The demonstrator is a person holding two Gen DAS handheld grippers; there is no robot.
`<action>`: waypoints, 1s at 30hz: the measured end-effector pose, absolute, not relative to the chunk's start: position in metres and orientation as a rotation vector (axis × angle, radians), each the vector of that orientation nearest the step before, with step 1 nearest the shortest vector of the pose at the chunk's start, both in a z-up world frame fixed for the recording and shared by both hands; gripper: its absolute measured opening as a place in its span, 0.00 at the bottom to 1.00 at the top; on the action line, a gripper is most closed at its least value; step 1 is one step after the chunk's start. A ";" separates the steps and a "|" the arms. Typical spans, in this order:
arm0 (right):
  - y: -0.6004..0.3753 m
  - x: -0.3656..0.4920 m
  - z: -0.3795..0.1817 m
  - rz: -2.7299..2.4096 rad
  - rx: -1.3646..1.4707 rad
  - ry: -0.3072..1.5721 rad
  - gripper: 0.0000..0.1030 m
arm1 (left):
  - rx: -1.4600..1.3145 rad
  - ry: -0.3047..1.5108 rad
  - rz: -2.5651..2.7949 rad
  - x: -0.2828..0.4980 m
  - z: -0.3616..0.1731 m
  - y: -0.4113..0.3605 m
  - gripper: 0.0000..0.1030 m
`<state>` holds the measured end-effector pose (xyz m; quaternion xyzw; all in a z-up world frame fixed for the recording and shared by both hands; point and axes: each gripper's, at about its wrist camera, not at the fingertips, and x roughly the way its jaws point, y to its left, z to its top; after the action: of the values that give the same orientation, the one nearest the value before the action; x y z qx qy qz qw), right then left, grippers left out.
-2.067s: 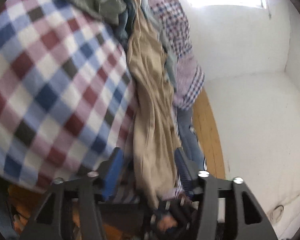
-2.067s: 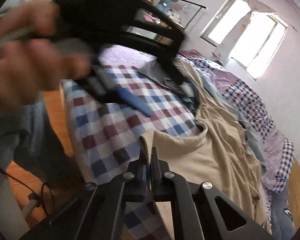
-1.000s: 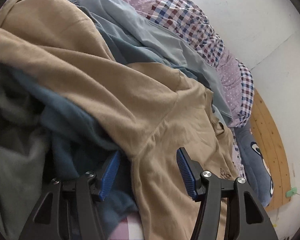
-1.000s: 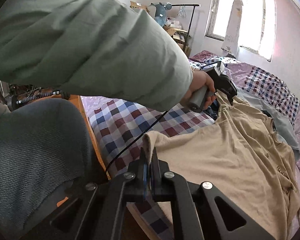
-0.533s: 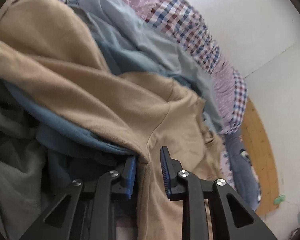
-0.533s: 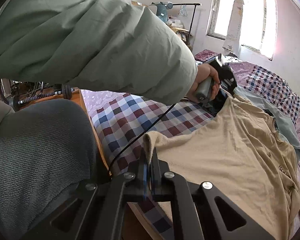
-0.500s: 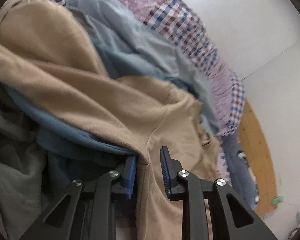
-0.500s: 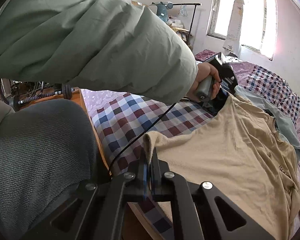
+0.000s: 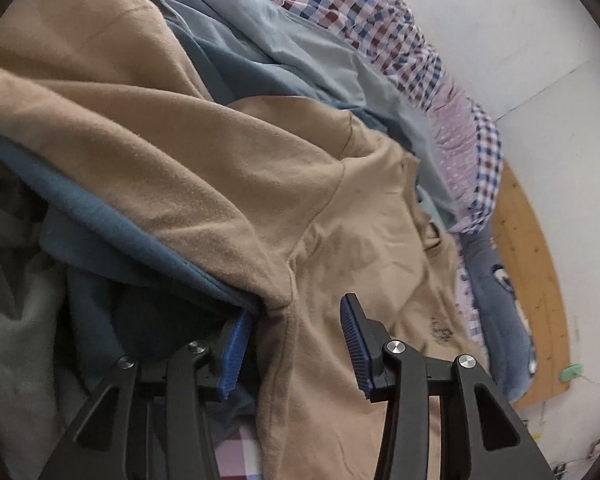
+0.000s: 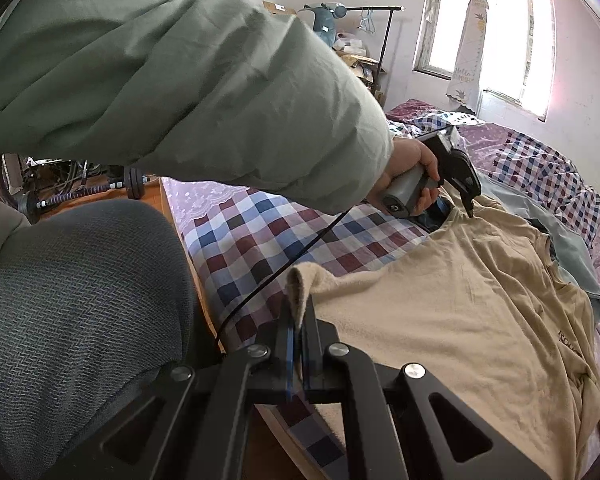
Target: Fold clothes
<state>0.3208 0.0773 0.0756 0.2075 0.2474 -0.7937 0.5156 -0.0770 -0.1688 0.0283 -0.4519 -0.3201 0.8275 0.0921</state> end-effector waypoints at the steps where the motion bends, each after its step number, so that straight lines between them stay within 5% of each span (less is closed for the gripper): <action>1: 0.077 0.321 0.075 -1.905 0.499 0.594 0.01 | -1.348 -0.931 2.471 -0.079 0.028 -0.167 0.46; 3: 0.076 0.321 0.074 -1.901 0.503 0.597 0.01 | -1.348 -0.900 2.510 -0.084 0.031 -0.166 0.42; 5: 0.074 0.321 0.072 -1.896 0.506 0.605 0.01 | -1.344 -0.878 2.555 -0.087 0.036 -0.166 0.14; 6: 0.072 0.322 0.071 -1.891 0.507 0.609 0.01 | -1.340 -0.875 2.580 -0.089 0.039 -0.169 0.10; 16: 0.020 0.329 0.052 -1.807 0.508 0.665 0.01 | -1.154 -0.917 2.692 -0.093 0.078 -0.200 0.06; 30: -0.036 0.323 -0.007 -1.713 0.654 0.798 0.04 | -1.245 -0.834 2.658 -0.096 0.078 -0.220 0.10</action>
<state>0.3230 -0.0364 -0.0069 0.2751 0.3357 -0.7209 0.5403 -0.0958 -0.2205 0.0783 -0.4075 -0.2729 0.8703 0.0450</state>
